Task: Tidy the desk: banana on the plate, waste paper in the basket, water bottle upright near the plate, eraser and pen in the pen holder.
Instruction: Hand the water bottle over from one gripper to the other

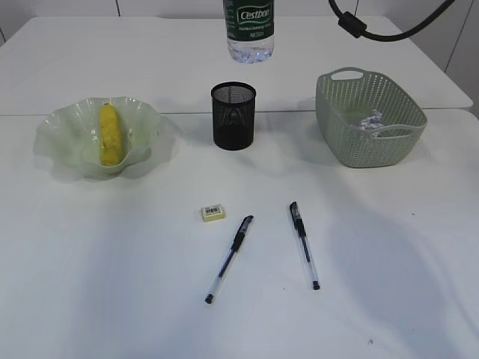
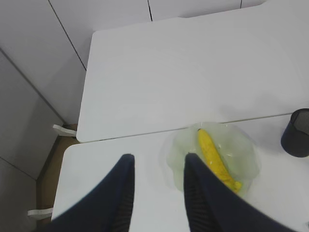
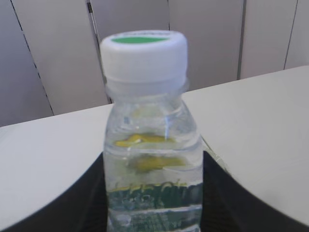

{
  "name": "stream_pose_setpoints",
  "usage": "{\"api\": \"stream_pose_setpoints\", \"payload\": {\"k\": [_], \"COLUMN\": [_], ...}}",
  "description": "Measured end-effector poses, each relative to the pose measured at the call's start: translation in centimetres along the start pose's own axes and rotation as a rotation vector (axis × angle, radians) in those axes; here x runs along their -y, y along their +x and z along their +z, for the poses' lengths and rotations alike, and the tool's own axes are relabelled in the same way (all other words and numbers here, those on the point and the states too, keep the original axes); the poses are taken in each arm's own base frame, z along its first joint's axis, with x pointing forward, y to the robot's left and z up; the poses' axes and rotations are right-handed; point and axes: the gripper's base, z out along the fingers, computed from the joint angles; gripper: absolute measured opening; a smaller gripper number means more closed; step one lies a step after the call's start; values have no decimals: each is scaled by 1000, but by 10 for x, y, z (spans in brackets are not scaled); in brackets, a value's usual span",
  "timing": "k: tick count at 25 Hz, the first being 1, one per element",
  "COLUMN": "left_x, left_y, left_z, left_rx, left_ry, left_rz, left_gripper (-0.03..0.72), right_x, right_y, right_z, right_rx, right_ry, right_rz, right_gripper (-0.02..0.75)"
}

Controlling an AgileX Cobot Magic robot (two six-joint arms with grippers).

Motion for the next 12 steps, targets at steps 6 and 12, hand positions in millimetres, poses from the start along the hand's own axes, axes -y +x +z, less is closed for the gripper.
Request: {"api": "stream_pose_setpoints", "payload": {"k": [6, 12], "left_x": [3, 10], "left_y": [-3, 3], "left_z": [14, 41], "left_rx": [8, 25], "left_ry": [2, 13], "left_rz": [8, 44], "left_gripper": [236, 236], "right_x": [-2, -4], "right_y": [-14, -22], "right_z": [-3, -4], "right_rx": [31, 61], "right_ry": [4, 1], "right_rz": [-57, -72], "right_gripper": [344, 344]}}
